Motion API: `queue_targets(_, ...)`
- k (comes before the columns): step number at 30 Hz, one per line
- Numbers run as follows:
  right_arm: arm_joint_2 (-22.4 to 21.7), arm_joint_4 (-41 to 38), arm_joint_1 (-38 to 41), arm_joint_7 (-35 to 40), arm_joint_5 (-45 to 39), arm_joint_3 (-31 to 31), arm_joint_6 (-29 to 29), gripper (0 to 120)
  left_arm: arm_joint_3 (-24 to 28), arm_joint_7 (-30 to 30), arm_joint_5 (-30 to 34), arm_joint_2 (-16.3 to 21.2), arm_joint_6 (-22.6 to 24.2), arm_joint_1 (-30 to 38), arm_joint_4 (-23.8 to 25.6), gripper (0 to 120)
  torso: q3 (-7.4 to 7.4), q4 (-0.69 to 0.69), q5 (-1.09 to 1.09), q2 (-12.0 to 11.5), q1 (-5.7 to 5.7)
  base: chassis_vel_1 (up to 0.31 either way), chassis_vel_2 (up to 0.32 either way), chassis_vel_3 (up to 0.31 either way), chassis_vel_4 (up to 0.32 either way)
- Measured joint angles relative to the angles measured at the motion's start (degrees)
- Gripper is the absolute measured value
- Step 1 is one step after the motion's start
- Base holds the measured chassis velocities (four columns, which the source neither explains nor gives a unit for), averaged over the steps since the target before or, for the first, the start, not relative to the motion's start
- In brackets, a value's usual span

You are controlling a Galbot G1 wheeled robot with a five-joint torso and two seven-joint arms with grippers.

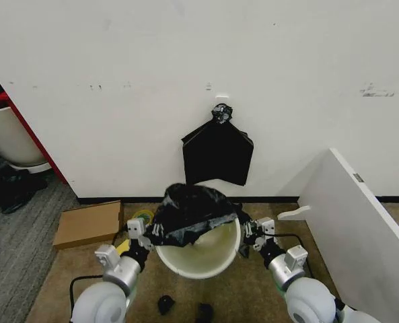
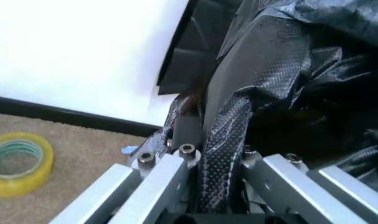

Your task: Place the garbage bag over the trash bin.

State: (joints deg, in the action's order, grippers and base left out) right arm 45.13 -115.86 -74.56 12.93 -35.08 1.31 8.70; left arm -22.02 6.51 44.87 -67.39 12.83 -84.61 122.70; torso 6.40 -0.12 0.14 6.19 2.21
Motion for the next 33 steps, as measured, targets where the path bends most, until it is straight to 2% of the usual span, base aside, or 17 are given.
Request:
queue_targets(2, 0.0, 1.1, 0.0, -3.2, 0.4, -0.1, 2.1, 0, -0.1, 0.2, 1.7, 0.2, 0.3, 0.8, -0.5, 1, 0.00, 0.00, 0.00, 0.0, 0.00, 0.000, 0.000, 0.000, 0.000)
queue_targets(6, 0.6, 9.1, 1.3, -18.7, 0.1, -2.4, 10.7, 0, -0.7, 0.2, 6.1, 0.8, 1.4, 2.2, -0.8, 1, 0.00, 0.01, 0.00, 0.0, 0.00, 0.000, 0.000, 0.000, 0.000)
queue_targets(7, 0.6, 9.1, 1.3, -18.7, 0.1, -2.4, 10.7, 0, -0.7, 0.2, 6.1, 0.8, 1.4, 2.2, -0.8, 1, 0.00, 0.01, 0.00, 0.0, 0.00, 0.000, 0.000, 0.000, 0.000)
queue_targets(12, 2.0, 17.2, 1.9, -34.8, -1.9, -5.3, 17.7, 0, -1.7, 1.1, 9.9, 1.2, 2.4, 3.6, -0.6, 1, 0.00, 0.01, 0.01, 0.0, 0.00, 0.000, 0.000, 0.000, 0.000)
queue_targets(13, 2.1, 17.7, 1.9, -36.2, -2.2, -5.6, 18.2, 0, -1.7, 1.2, 10.0, 1.3, 2.4, 3.7, -0.6, 1, 0.01, 0.01, 0.01, 0.0, 0.00, 0.000, 0.000, 0.000, 0.000)
queue_targets(14, 2.7, 19.7, 1.9, -41.4, -3.6, -6.7, 19.7, 0, -2.1, 1.6, 10.6, 1.5, 2.1, 4.4, -0.8, 1, 0.00, 0.01, 0.01, 0.0, 0.00, 0.000, 0.000, 0.000, 0.000)
queue_targets(15, 2.7, 19.7, 1.9, -41.4, -3.6, -6.7, 19.7, 0, -2.1, 1.6, 10.6, 1.5, 2.1, 4.4, -0.8, 1, 0.00, 0.01, 0.01, 0.0, 0.00, 0.000, 0.000, 0.000, 0.000)
queue_targets(20, 3.8, 23.7, 2.4, -51.5, -4.7, -9.3, 21.8, 0, -2.8, 2.4, 11.9, 2.0, 1.9, 6.0, -1.7, 1, 0.01, 0.01, 0.01, 0.0, 0.00, 0.000, 0.000, 0.000, 0.000)
queue_targets(24, 4.3, 25.6, 2.7, -53.6, -3.3, -10.4, 22.1, 0, -3.3, 2.5, 12.8, 2.2, 2.0, 6.4, -1.9, 1, 0.01, 0.01, 0.00, 0.0, 0.00, 0.000, 0.000, 0.000, 0.000)
queue_targets(28, 5.3, 27.5, 3.0, -47.8, 1.7, -10.8, 22.3, 0, -3.2, 2.4, 12.7, 2.2, 2.9, 6.1, -1.5, 1, 0.01, 0.01, 0.00, 0.0, 0.00, 0.000, 0.000, 0.000, 0.000)
queue_targets(33, 5.7, 27.5, 3.0, -44.3, 1.8, -10.7, 23.7, 3, -2.2, 1.9, 9.3, 2.4, 1.6, 5.9, -2.0, 1, 0.01, 0.00, 0.01, 0.0, -0.01, 0.000, 0.000, 0.000, 0.000)
